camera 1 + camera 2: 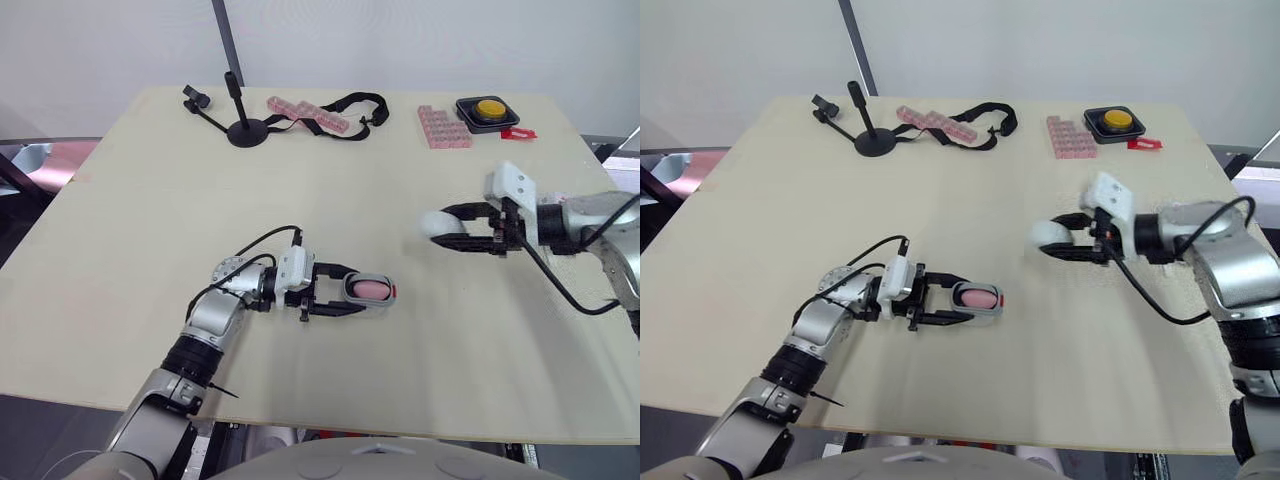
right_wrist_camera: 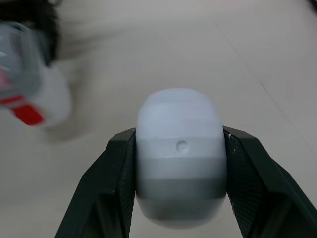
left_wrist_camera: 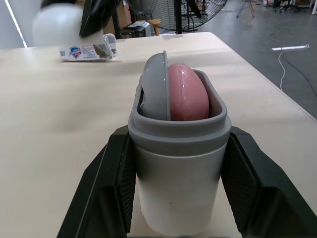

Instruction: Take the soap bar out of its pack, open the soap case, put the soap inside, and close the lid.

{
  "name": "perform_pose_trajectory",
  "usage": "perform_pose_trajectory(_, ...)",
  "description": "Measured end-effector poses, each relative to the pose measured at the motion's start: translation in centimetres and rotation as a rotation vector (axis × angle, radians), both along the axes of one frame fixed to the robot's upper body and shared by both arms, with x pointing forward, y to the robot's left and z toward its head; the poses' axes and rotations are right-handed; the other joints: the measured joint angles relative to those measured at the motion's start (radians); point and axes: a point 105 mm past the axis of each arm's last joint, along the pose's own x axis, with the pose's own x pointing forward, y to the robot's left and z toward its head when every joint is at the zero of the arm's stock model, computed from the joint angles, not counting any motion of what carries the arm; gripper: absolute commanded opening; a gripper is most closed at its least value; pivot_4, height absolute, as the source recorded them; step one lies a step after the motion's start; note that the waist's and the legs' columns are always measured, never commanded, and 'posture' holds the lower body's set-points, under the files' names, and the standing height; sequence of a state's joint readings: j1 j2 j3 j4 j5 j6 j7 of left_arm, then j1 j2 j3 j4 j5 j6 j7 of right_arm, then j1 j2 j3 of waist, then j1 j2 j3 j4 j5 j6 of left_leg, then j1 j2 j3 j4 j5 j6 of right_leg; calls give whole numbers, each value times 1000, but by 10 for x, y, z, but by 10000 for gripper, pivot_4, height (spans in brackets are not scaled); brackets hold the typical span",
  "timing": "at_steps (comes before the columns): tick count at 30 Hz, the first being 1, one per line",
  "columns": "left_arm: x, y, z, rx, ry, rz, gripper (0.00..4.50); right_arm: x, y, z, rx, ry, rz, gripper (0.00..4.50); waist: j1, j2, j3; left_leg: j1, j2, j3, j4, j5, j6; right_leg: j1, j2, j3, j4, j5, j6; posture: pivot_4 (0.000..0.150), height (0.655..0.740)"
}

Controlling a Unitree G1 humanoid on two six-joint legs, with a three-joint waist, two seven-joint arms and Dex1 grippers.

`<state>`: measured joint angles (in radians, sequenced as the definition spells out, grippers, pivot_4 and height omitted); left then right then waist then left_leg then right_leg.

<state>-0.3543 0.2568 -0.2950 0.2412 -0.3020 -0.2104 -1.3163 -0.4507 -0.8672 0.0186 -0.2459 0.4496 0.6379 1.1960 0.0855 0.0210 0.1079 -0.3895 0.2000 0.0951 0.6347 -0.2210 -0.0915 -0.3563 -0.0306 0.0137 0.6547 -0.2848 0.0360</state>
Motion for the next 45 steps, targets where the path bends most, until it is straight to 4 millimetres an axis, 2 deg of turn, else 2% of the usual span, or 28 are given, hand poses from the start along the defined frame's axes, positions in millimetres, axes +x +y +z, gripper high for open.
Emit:
perform_pose_trajectory(5, 3, -5, 0, -21, 15, 14, 18856, -26, 35, 9, -19, 44, 141, 19630, 9, 0, 0, 0, 0, 0, 0, 1, -2, 0, 0, 0, 0, 0, 0, 1500, 7400)
perform_pose_trajectory(9, 4, -8, 0, -34, 26, 25, 18856, -42, 51, 5, -69, 96, 192, 19630, 12, 0, 0, 0, -1, 0, -1, 1, -3, 0, 0, 0, 0, 0, 0, 1500, 7400)
perform_pose_trajectory(17, 6, -10, 0, -47, 39, 44, 18856, -48, 69, -2, -141, 130, 172, 19630, 13, 0, 0, 0, -1, 0, -1, 1, -3, -1, 0, 1, -1, 0, 0, 1500, 7400)
perform_pose_trajectory(28, 5, -11, 0, -47, 38, 41, 18856, -45, 74, -11, -164, 133, 164, 19630, 19, 0, 0, 0, -1, 0, -2, 1, -4, -1, 0, 1, 0, 0, 0, 1500, 7400)
perform_pose_trajectory(45, 5, -11, 1, -48, 32, 39, 18856, -45, 80, -12, -179, 156, 167, 19630, 20, 0, 0, 0, -1, 0, -2, 1, -4, -1, 0, 1, 1, 0, 0, 1500, 7400)
